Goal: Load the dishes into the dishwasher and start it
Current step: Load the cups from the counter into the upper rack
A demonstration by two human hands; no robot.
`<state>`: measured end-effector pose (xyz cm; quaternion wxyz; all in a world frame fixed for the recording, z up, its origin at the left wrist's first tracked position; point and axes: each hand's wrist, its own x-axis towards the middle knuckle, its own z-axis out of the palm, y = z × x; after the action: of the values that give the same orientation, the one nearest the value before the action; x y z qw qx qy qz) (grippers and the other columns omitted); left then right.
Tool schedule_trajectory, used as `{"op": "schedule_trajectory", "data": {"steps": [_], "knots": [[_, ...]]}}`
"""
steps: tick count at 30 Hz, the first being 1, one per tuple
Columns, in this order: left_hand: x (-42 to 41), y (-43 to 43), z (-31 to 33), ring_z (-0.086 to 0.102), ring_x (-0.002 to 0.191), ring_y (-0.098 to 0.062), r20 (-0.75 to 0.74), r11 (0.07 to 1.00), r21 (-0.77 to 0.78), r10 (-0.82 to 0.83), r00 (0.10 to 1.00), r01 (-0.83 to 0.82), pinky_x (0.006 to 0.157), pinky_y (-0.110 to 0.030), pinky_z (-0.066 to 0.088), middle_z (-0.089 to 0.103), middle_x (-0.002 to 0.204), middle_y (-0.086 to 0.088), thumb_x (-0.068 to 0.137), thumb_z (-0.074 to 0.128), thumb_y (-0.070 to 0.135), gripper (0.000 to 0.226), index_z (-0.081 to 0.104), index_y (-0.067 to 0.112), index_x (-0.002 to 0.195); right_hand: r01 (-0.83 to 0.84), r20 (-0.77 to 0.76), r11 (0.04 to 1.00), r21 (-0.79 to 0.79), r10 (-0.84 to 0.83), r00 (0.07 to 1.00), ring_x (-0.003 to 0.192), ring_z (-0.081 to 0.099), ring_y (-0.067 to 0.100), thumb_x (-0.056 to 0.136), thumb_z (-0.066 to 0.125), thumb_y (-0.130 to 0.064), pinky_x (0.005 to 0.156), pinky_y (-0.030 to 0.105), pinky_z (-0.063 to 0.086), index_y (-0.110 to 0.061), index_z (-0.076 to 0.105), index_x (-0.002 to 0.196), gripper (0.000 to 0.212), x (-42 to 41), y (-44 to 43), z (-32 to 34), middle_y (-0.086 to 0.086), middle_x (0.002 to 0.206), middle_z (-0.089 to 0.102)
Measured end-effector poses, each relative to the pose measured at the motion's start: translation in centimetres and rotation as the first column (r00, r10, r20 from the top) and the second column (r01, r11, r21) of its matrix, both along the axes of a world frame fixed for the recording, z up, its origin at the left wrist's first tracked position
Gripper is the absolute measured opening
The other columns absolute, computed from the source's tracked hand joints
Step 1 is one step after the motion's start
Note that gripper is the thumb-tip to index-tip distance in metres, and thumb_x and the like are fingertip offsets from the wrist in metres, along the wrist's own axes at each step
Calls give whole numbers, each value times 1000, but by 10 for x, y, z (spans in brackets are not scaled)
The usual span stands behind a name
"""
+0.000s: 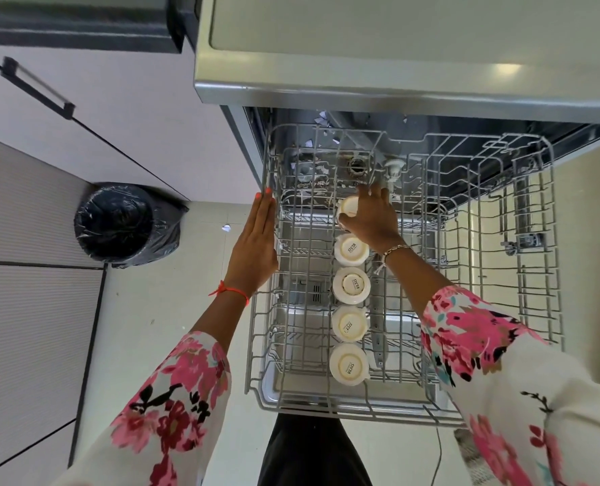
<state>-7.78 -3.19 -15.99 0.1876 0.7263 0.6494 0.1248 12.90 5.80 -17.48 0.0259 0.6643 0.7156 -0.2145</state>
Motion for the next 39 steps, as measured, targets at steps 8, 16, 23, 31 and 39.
{"op": "schedule_trajectory", "data": {"steps": [8,16,23,31,39], "knots": [[-14,-28,27,28,136,-33,73,999,-48,25,997,-21,110,-37,28,29,147,-20,89,55,9,59,28,2,141,-112,14,994,-18,112,994,127,40,29,89,53,-33,89,40,45,-5,49,124,45,2,-23,46,16,136,41],[-48,-116,79,41,126,-35,99,974,-149,185,978,-169,107,-39,33,47,130,-22,89,55,13,43,46,-4,127,-229,-139,971,-65,219,966,104,54,33,92,50,-25,82,40,47,2,57,104,31,-33,-95,108,19,109,56],[-101,-179,103,38,129,-24,72,944,-227,263,962,-241,101,-25,28,44,135,-13,93,51,17,40,44,3,130,-369,-146,929,-26,362,921,109,50,35,94,45,-19,86,39,39,6,55,107,29,-105,-165,141,24,113,53],[-222,-219,125,39,128,-23,42,931,-259,276,960,-256,103,-29,30,42,139,-8,95,47,23,42,40,7,133,-373,-43,928,7,372,927,109,52,31,93,44,-27,89,35,37,-1,56,105,31,-222,-215,144,17,112,57],[-349,-201,168,40,127,-28,69,937,-151,328,942,-315,105,-31,28,44,138,-15,93,50,19,43,43,2,132,-368,-76,927,70,372,925,110,51,26,96,42,-29,90,34,41,-4,52,115,33,-330,-210,179,10,117,54]]}}
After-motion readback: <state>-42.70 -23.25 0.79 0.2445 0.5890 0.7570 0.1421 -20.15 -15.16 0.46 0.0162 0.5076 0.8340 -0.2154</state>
